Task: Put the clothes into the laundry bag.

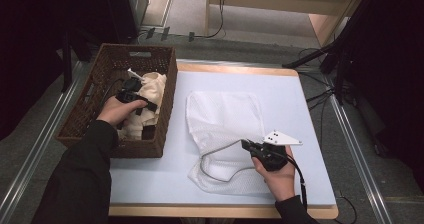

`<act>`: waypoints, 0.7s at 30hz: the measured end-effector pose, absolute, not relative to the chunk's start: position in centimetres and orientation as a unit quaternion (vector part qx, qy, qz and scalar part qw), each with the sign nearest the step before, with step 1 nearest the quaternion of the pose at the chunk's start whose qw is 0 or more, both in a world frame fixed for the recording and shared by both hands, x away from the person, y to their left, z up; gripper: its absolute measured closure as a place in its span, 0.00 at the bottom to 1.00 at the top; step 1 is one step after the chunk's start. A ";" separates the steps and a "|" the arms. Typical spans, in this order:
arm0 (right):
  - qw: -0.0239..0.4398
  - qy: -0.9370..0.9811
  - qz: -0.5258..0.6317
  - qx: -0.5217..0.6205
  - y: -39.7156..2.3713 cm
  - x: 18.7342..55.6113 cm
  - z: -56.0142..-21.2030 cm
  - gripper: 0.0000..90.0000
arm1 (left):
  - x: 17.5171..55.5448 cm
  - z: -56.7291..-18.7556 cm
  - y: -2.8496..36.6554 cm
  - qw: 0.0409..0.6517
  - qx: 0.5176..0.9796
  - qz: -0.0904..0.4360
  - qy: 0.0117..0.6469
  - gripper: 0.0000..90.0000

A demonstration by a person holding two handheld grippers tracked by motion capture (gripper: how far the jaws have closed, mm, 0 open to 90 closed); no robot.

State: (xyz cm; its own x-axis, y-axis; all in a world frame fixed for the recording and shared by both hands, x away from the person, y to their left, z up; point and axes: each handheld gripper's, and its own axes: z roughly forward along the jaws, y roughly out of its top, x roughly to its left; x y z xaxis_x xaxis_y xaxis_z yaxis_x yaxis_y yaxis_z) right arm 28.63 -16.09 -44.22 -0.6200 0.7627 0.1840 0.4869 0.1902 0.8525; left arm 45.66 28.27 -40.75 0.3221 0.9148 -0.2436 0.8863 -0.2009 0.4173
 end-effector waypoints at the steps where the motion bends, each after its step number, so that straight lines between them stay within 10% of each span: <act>1: 0.142 0.758 0.485 0.412 -16.1 28.6 -44.2 0.97 | 45.7 -40.7 28.3 0.248 0.774 0.029 0.581 0.34; 4: 0.140 0.760 0.483 0.412 -16.1 28.6 -44.3 0.97 | 46.2 -41.5 28.9 0.198 0.763 0.070 0.612 0.05; 9: 0.140 0.760 0.481 0.414 -16.1 28.7 -44.6 0.97 | 46.7 -43.0 27.4 0.156 0.792 0.052 0.588 0.05; 15: 0.139 0.764 0.478 0.411 -15.8 28.6 -44.7 0.97 | 46.6 -42.6 26.6 0.153 0.809 0.062 0.564 0.26; 21: 0.134 0.764 0.479 0.411 -15.8 28.7 -44.8 0.97 | 46.3 -42.0 26.9 0.186 0.804 0.038 0.564 0.69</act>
